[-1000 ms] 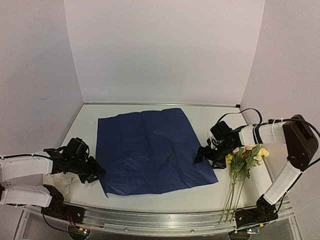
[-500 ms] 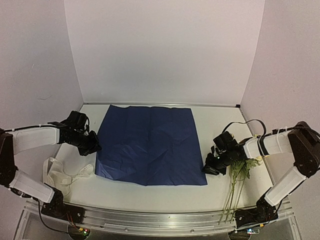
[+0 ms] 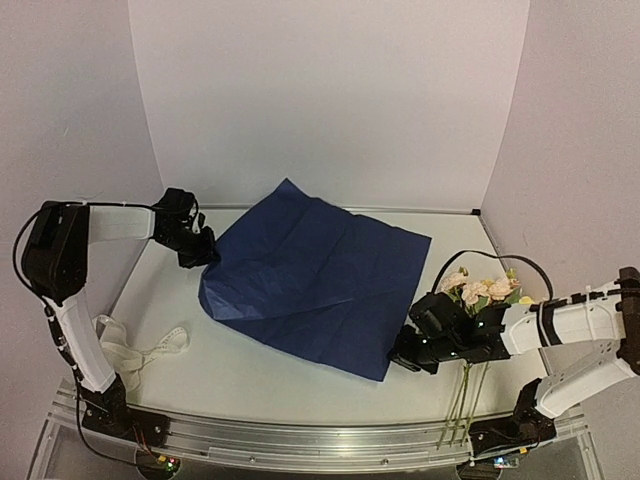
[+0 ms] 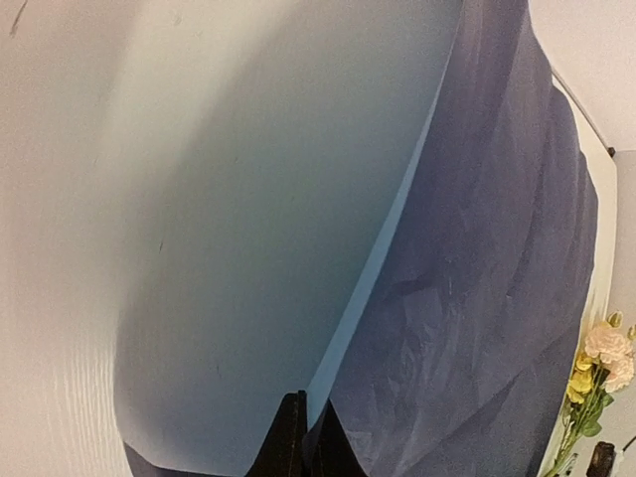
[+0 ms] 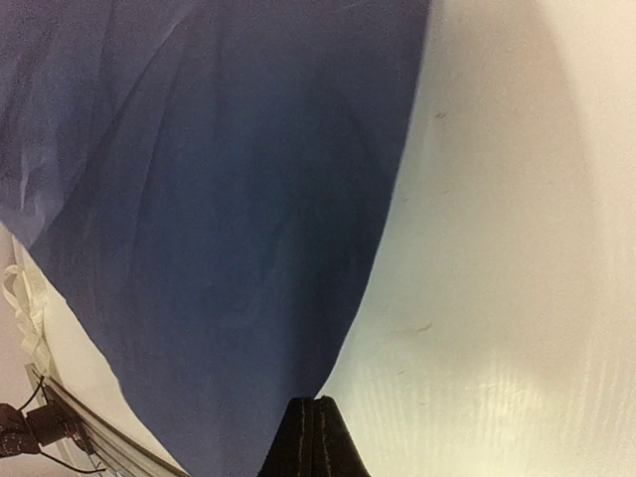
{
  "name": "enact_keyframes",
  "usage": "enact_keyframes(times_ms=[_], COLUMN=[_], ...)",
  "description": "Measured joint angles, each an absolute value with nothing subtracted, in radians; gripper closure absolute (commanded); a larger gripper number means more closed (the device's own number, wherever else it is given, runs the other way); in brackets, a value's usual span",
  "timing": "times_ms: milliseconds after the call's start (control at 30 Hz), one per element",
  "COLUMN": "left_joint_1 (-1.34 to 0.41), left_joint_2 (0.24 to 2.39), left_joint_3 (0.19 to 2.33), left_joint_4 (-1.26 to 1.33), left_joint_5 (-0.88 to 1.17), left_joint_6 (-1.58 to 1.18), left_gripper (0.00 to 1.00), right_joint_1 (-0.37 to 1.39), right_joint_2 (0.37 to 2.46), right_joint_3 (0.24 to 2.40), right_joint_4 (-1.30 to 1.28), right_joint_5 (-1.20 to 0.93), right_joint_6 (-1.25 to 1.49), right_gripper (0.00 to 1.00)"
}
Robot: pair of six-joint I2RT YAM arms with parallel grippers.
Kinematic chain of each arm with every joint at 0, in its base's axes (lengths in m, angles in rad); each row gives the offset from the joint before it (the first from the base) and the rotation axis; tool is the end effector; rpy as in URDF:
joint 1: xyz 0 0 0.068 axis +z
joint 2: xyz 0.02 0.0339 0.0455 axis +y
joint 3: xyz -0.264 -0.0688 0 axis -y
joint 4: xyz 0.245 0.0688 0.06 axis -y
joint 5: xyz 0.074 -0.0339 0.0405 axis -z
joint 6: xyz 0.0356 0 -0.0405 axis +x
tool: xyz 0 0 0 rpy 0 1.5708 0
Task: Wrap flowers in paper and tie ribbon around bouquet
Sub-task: Adjust the flattened wrapping paper at the center of the board.
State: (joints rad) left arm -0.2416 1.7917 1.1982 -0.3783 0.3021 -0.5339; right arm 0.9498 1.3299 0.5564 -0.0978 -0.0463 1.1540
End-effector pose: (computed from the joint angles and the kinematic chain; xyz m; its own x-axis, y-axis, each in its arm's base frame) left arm 0.3620 -0.1001 0.1946 -0.8894 -0.2812 -0.3603 -0.0712 0.8640 -0.4985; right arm 0.1411 0.2000 0.1578 -0.9390 0.2574 -0.2283 0.0712 0.7945 0.6031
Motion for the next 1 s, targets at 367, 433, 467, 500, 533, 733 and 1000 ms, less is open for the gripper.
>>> enact_keyframes(times_ms=[367,433,467,500,533,733,1000], left_joint_1=[-0.238,-0.235,-0.233,-0.231,-0.229,-0.219,-0.216], left_joint_2=[2.052,2.081,2.094,2.102,2.108,2.108,2.034], left_joint_3=[1.493,1.546,1.57,1.588,1.608,1.666,1.663], left_joint_4=[-0.397,-0.422,-0.432,-0.445,-0.463,-0.521,-0.55], left_joint_5=[0.332,0.33,0.329,0.322,0.31,0.19,0.133], left_joint_6=[-0.275,-0.247,-0.229,-0.216,-0.212,-0.217,-0.279], left_gripper=[0.72,0.56,0.5,0.45,0.39,0.14,0.11], right_joint_1=[1.062,1.063,1.063,1.064,1.064,1.058,0.929], right_joint_2=[1.507,1.508,1.507,1.504,1.498,1.428,1.312], right_joint_3=[0.732,0.764,0.781,0.794,0.803,0.873,0.913], right_joint_4=[-0.092,-0.108,-0.116,-0.126,-0.141,-0.318,-0.511], right_joint_5=[-0.053,-0.065,-0.07,-0.071,-0.071,-0.05,-0.037], right_joint_6=[1.201,1.18,1.169,1.16,1.146,1.041,0.933], right_gripper=[0.45,0.33,0.3,0.28,0.27,0.15,0.02])
